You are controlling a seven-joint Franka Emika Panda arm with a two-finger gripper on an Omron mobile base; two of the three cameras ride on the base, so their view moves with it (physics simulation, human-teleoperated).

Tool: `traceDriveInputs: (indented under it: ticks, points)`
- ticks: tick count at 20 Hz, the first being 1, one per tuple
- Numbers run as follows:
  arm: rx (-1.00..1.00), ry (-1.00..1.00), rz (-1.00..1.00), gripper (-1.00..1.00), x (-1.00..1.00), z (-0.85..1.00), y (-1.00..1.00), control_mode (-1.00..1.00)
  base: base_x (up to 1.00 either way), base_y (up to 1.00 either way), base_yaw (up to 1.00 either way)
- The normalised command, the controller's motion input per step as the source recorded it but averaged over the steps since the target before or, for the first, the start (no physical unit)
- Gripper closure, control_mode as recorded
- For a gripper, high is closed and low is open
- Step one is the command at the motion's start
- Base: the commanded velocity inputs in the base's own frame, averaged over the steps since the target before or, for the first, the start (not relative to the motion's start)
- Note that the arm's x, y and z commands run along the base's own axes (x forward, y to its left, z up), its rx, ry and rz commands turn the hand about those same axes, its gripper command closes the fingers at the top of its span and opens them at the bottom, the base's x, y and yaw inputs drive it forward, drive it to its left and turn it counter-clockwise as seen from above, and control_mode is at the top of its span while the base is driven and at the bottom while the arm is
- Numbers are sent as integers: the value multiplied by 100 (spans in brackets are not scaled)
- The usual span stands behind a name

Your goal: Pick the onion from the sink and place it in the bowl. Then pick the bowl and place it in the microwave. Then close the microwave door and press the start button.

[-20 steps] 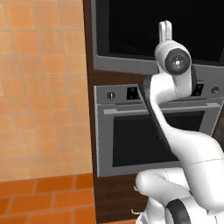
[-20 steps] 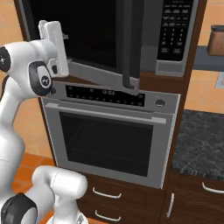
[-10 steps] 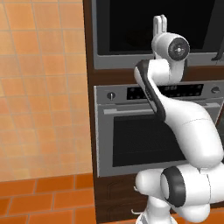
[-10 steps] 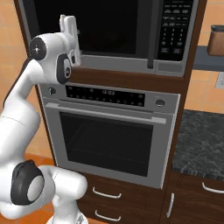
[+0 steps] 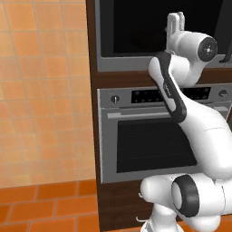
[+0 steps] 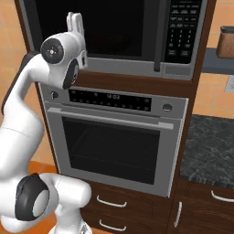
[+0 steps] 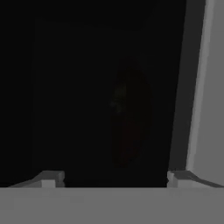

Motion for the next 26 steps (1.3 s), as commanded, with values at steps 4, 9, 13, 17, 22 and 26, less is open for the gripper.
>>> traceDriveInputs:
  ticks: [4, 9, 13, 17, 22, 26]
  points:
    - [9, 0, 1, -100, -100, 21, -90, -100, 0, 0, 0]
    - [2, 1, 0, -100, -96, 9, -94, -100, 0, 0, 0]
    - [0, 10, 0, -100, -77, 0, -99, -100, 0, 0, 0]
    - [0, 10, 0, -100, -63, -6, -94, -100, 0, 0, 0]
    - [0, 5, 1, -100, -11, -8, -63, -100, 0, 0, 0]
    - [0, 1, 1, -100, 13, -15, -28, -100, 0, 0, 0]
